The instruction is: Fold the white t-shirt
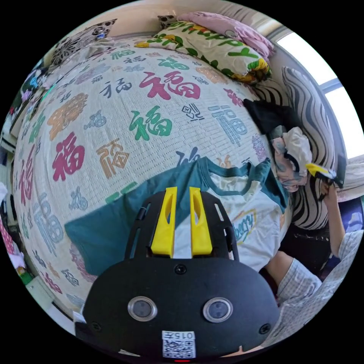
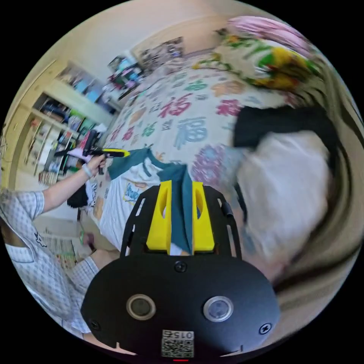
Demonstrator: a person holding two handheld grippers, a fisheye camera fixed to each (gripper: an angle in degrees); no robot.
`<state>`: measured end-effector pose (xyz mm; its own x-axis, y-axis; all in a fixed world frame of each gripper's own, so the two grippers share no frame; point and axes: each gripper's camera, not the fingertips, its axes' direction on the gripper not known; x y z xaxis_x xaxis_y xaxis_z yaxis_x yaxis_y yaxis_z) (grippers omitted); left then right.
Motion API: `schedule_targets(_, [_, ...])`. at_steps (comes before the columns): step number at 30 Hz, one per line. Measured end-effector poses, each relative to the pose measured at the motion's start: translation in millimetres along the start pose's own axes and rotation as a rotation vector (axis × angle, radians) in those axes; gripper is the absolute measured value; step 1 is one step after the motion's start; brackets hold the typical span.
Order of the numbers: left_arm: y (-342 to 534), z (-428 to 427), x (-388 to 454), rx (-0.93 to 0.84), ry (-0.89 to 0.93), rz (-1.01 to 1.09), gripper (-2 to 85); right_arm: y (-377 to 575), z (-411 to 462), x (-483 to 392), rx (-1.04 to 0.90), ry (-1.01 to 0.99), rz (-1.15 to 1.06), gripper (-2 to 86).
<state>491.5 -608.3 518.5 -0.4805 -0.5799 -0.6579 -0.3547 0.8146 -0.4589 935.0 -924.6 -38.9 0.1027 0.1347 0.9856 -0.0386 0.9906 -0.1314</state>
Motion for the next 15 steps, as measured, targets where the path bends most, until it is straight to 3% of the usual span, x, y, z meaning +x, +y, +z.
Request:
schedule_targets(5, [-42, 65, -13, -0.061, -0.016, 0.09, 7.3, -119, 106, -19, -0.345, -0.107, -0.184, 10.8])
schedule_targets(7, [-47, 89, -14, -0.108, -0.047, 0.15, 6.9, -135, 160, -36, -0.655, -0.147, -0.261, 8.6])
schedule_targets(10, [-40, 107, -26, -0.107, -0.05, 0.187, 3.4, -145, 165, -60, -0.7, -0.045, -0.373, 1.6])
schedule_targets(13, [-31, 119, -42, -0.164, 0.006, 0.231, 0.2, -148, 167, -78, -0.808, -0.029, -0.439, 0.2])
schedule_targets(15, [-22, 110, -53, -0.114, -0.038, 0.26, -0.3, -158, 157, -86, -0.753, 0.037, -0.448, -0.1])
